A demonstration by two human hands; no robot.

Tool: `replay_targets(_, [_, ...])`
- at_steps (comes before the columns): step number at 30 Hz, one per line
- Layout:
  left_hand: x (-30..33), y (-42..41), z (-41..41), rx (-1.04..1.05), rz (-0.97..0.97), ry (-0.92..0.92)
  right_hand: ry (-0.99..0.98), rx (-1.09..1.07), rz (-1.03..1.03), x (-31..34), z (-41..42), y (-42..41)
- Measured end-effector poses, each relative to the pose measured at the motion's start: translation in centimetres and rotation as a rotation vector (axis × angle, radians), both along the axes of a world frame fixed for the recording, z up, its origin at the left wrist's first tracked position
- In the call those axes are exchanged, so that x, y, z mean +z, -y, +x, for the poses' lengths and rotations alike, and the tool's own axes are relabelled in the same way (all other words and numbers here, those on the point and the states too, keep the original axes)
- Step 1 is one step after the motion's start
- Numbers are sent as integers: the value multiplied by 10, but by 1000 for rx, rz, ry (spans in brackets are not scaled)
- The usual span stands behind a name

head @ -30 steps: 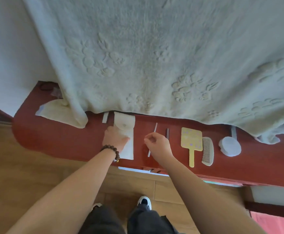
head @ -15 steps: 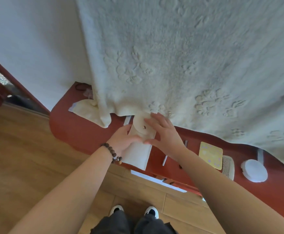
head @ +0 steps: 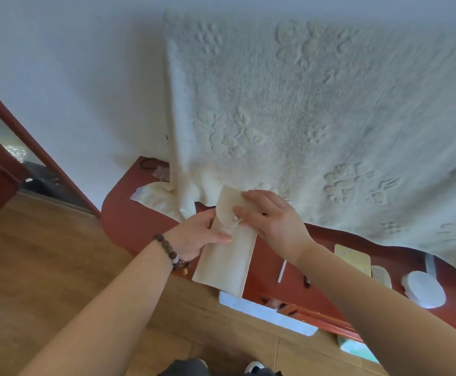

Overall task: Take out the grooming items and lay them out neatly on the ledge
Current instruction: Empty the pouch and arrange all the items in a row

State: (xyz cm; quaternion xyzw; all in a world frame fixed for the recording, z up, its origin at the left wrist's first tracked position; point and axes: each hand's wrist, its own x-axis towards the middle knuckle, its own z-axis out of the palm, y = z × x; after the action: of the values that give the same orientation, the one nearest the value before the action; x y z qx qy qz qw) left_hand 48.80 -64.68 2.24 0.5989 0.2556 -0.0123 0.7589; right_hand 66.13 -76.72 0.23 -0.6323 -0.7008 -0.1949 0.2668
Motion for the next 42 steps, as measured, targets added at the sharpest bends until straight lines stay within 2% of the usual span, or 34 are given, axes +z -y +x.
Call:
replay_targets(5, [1,2,-7,-31,132,39,-219,-87,108,32,-12,-9])
replay_targets(8, [-2,8,-13,-11,156,46,-619,-236,21,51,-10,-15])
replay_targets(10, [-2,10,-17,-7,139,65,-809,-356,-41,59,1,-23])
replay_targets(12, [0,11,-21,-8,111,88,-884,-449,-208,62,11,-32])
replay_targets(15, [4,10,-22,-21,108,100,-971,-472,-423,56,13,-39])
replay_targets(18, [5,8,-22,3,118,76,-1030,-467,-325,60,14,-37])
replay_targets(20, [4,7,-20,64,115,50,-1001,-447,-177,67,15,-31])
replay_targets(22, [3,5,-16,128,123,25,-874,-382,-31,72,12,-21])
replay_targets(24, [3,5,-11,185,143,1,-755,-256,19,76,4,-13])
replay_targets(28, [2,8,-4,210,183,-18,-619,-98,-115,66,-8,-13])
replay_targets(33, [6,14,1,237,238,-20,-582,-109,-168,56,-12,-20])
replay_targets(42, [10,12,-2,210,219,3,-579,-111,-201,59,-11,-24])
